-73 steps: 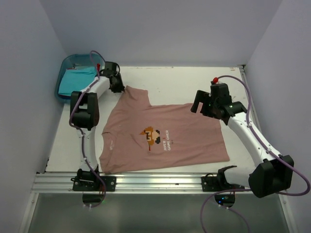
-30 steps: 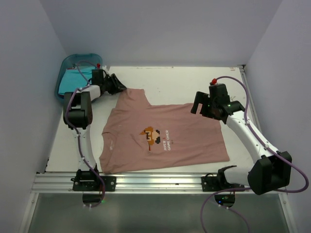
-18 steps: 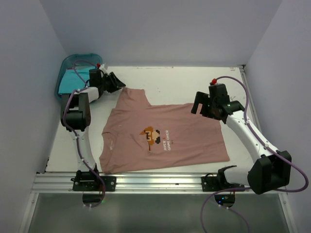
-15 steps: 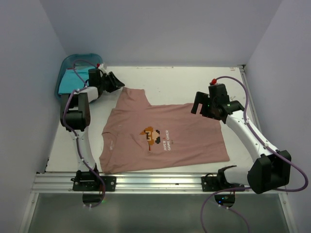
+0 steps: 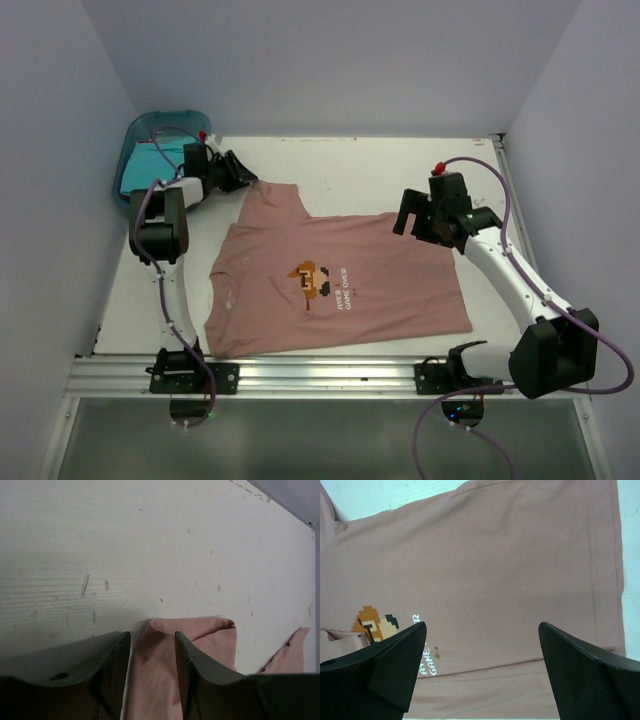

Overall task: Fold and stack the t-shirts
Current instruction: Grap the side of the flattened tshirt furthest away from the robot with both arms

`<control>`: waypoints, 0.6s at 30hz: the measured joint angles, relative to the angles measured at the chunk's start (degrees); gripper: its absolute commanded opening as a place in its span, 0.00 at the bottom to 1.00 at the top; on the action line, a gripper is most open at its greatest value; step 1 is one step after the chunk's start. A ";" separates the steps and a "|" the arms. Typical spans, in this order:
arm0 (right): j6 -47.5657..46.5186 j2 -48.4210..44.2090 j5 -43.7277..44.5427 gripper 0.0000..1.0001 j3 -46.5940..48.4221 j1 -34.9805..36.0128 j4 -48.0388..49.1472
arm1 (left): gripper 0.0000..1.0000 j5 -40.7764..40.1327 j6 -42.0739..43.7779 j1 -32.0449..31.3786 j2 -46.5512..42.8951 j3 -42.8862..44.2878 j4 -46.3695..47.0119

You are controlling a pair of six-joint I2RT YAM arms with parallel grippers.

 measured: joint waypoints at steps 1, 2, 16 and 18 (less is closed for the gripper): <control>0.00 0.00 0.00 0.99 0.00 0.00 0.00 | 0.45 0.55 0.00 0.00 0.44 0.46 0.11; 0.00 0.02 0.00 0.99 0.00 0.00 0.00 | 0.45 1.22 0.00 -0.04 0.85 0.76 0.39; 1.29 2.97 4.15 0.86 0.00 -0.04 0.07 | 0.01 6.40 -0.96 -2.03 3.69 2.32 0.83; 2.14 3.96 5.57 0.75 0.00 -0.13 0.07 | 0.00 6.71 -0.94 -2.03 3.69 2.32 0.79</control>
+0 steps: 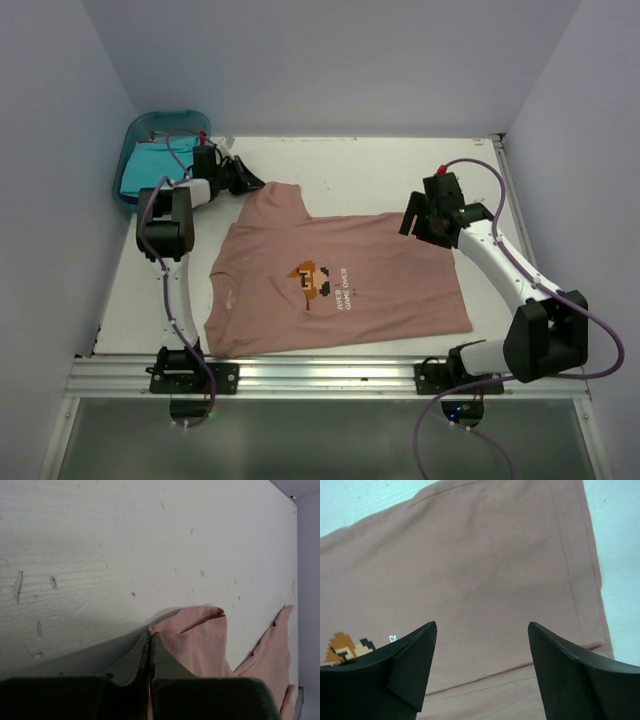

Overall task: Fold and stack the t-shirts
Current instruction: Grap the side of the flattened tshirt furthest away from the robot with both arms

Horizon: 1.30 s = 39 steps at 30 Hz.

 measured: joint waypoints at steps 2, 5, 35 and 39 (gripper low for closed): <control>0.79 0.90 1.73 0.65 0.00 -0.46 0.04 | 0.00 0.11 0.00 0.04 0.00 0.00 0.02; 2.47 2.14 4.83 0.47 0.00 -2.16 0.48 | 0.00 0.26 -0.11 0.07 -0.02 0.00 0.04; 5.03 33.97 -5.70 0.63 13.68 -21.31 18.32 | 0.00 -0.11 0.13 0.04 -17.51 -1.44 -7.34; 4.83 35.36 -8.28 0.59 14.86 -21.33 18.49 | 0.00 -0.11 0.13 0.04 -17.51 -1.46 -7.45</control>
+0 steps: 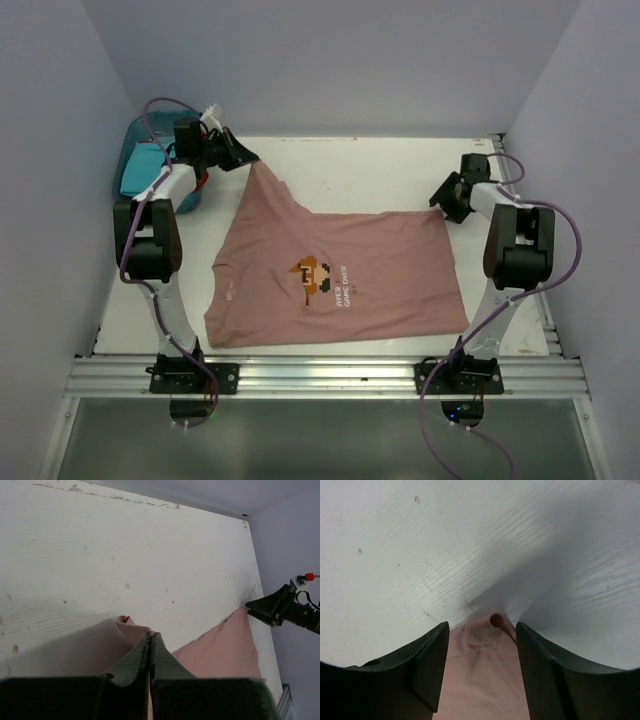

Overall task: Fold and stack the t-shirts
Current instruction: Grap the side of the flattened tshirt furthest away from the robot with both arms

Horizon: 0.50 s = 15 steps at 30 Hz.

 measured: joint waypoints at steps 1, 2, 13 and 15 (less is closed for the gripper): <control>-0.02 0.22 -0.55 0.58 0.28 -0.02 0.07 | 0.00 0.00 0.00 0.00 0.00 0.00 0.02; -0.04 0.35 -0.94 0.56 0.35 -0.02 0.13 | 0.00 0.00 0.00 0.00 0.00 0.00 0.00; -0.07 0.37 -1.81 0.00 0.31 -0.33 -0.31 | 0.00 -0.02 0.11 0.00 0.04 0.00 -0.79; 0.09 0.39 -1.73 0.00 0.33 -0.42 -0.46 | 0.00 -0.02 0.26 0.00 0.22 0.04 -1.22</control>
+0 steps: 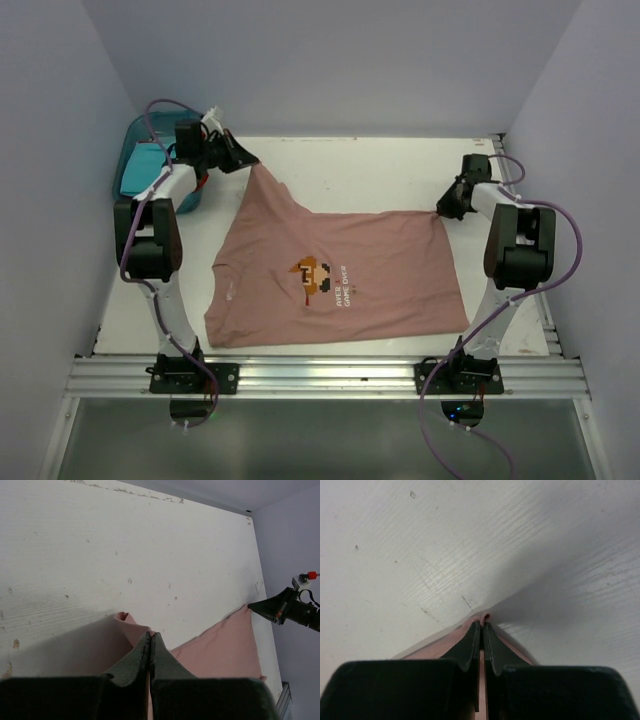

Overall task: Fold and stack the t-shirts
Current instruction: Grap the side of the flattened tshirt furthest away from the robot with both arms

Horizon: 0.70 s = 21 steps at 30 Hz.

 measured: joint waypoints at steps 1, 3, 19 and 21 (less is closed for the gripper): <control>-0.02 -0.02 0.02 0.00 0.04 -0.02 -0.17 | 0.00 -0.02 0.20 0.00 0.17 0.02 -0.09; -0.09 -0.02 0.13 0.00 0.17 -0.04 -0.39 | 0.00 -0.15 0.79 0.00 1.20 0.87 -0.76; -1.53 2.84 1.99 0.00 11.08 -0.04 -3.28 | 0.00 -1.01 1.68 0.15 18.32 26.71 -9.51; -1.66 2.84 1.99 0.00 11.61 -0.04 -3.17 | 0.00 -0.87 1.68 0.20 18.38 27.26 -9.49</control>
